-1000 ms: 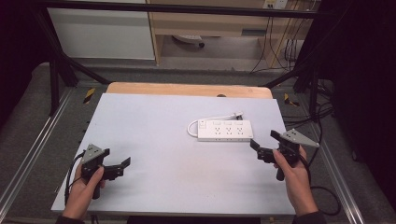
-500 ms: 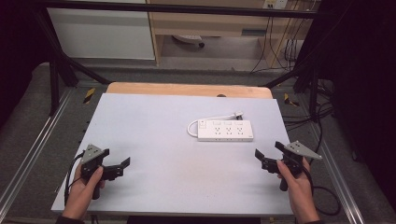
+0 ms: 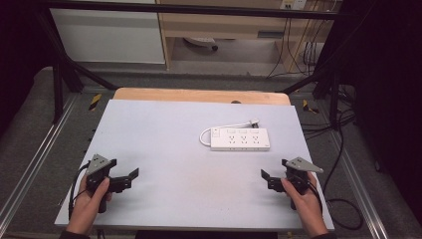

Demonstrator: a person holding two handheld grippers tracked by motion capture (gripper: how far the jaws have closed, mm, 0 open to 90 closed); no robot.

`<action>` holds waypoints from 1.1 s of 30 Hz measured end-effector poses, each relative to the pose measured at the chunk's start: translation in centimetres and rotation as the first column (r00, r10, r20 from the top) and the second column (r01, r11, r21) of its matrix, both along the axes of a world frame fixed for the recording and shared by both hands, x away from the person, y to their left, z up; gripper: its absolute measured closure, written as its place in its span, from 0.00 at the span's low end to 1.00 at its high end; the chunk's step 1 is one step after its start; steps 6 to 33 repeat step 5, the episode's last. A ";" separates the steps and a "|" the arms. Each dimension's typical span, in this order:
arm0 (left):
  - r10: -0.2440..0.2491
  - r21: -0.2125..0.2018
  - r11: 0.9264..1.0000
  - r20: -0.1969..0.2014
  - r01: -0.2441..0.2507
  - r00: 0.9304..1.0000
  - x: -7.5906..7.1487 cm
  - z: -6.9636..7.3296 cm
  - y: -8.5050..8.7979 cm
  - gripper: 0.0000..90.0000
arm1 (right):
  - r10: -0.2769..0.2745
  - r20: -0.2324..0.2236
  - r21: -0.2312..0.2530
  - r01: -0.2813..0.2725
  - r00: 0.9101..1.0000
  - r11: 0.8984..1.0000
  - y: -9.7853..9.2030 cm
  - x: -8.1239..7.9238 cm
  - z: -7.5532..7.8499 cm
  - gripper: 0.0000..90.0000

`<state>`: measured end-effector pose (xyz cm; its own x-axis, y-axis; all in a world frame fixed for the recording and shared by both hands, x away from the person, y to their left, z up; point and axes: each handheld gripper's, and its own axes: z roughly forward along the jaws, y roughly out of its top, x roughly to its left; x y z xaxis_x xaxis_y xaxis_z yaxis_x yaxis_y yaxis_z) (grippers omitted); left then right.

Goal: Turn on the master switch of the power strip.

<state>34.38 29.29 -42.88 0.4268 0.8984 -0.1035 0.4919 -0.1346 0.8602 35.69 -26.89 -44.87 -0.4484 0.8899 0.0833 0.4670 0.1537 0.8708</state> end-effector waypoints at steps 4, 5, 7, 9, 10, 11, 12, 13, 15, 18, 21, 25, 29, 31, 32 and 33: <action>0.000 0.001 1.000 0.000 0.000 1.000 0.0 0.0 0.0 0.08 | 0.002 -0.030 -0.043 -0.003 1.000 0.999 0.8 0.4 -0.5 0.06; -0.001 0.001 1.000 0.000 0.001 1.000 0.1 0.0 -0.1 0.08 | -0.010 -0.044 -0.059 0.007 0.999 0.998 0.9 0.6 -0.6 0.06; -0.001 0.001 1.000 0.000 0.001 1.000 0.1 0.0 -0.1 0.08 | -0.010 -0.044 -0.059 0.007 0.999 0.998 0.9 0.6 -0.6 0.06; -0.001 0.001 1.000 0.000 0.001 1.000 0.1 0.0 -0.1 0.08 | -0.010 -0.044 -0.059 0.007 0.999 0.998 0.9 0.6 -0.6 0.06; -0.001 0.001 1.000 0.000 0.001 1.000 0.1 0.0 -0.1 0.08 | -0.010 -0.044 -0.059 0.007 0.999 0.998 0.9 0.6 -0.6 0.06; -0.001 0.001 1.000 0.000 0.001 1.000 0.1 0.0 -0.1 0.08 | -0.010 -0.044 -0.059 0.007 0.999 0.998 0.9 0.6 -0.6 0.06; -0.001 0.001 1.000 0.000 0.001 1.000 0.1 0.0 -0.1 0.08 | -0.010 -0.044 -0.059 0.007 0.999 0.998 0.9 0.6 -0.6 0.06; -0.001 0.001 1.000 0.000 0.001 1.000 0.1 0.0 -0.1 0.08 | -0.010 -0.044 -0.059 0.007 0.999 0.998 0.9 0.6 -0.6 0.06; -0.001 0.001 1.000 0.000 0.001 1.000 0.1 0.0 -0.1 0.08 | -0.010 -0.044 -0.059 0.007 0.999 0.998 0.9 0.6 -0.6 0.06; -0.001 0.001 1.000 0.000 0.001 1.000 0.1 0.0 -0.1 0.08 | -0.010 -0.044 -0.059 0.007 0.999 0.998 0.9 0.6 -0.6 0.06; -0.001 0.001 1.000 0.000 0.001 1.000 0.1 0.0 -0.1 0.08 | -0.010 -0.044 -0.059 0.007 0.999 0.998 0.9 0.6 -0.6 0.06; -0.001 0.001 1.000 0.000 0.001 1.000 0.1 0.0 -0.1 0.08 | -0.010 -0.044 -0.059 0.007 0.999 0.998 0.9 0.6 -0.6 0.06; -0.001 0.001 1.000 0.000 0.001 1.000 0.1 0.0 -0.1 0.08 | -0.010 -0.044 -0.059 0.007 0.999 0.998 0.9 0.6 -0.6 0.06; -0.001 0.001 1.000 0.000 0.001 1.000 0.1 0.0 -0.1 0.08 | -0.010 -0.044 -0.059 0.007 0.999 0.998 0.9 0.6 -0.6 0.06; -0.001 0.001 1.000 0.000 0.001 1.000 0.1 0.0 -0.1 0.08 | -0.010 -0.044 -0.059 0.007 0.999 0.998 0.9 0.6 -0.6 0.06; -0.001 0.001 1.000 0.000 0.001 1.000 0.1 0.0 -0.1 0.08 | -0.010 -0.044 -0.059 0.007 0.999 0.998 0.9 0.6 -0.6 0.06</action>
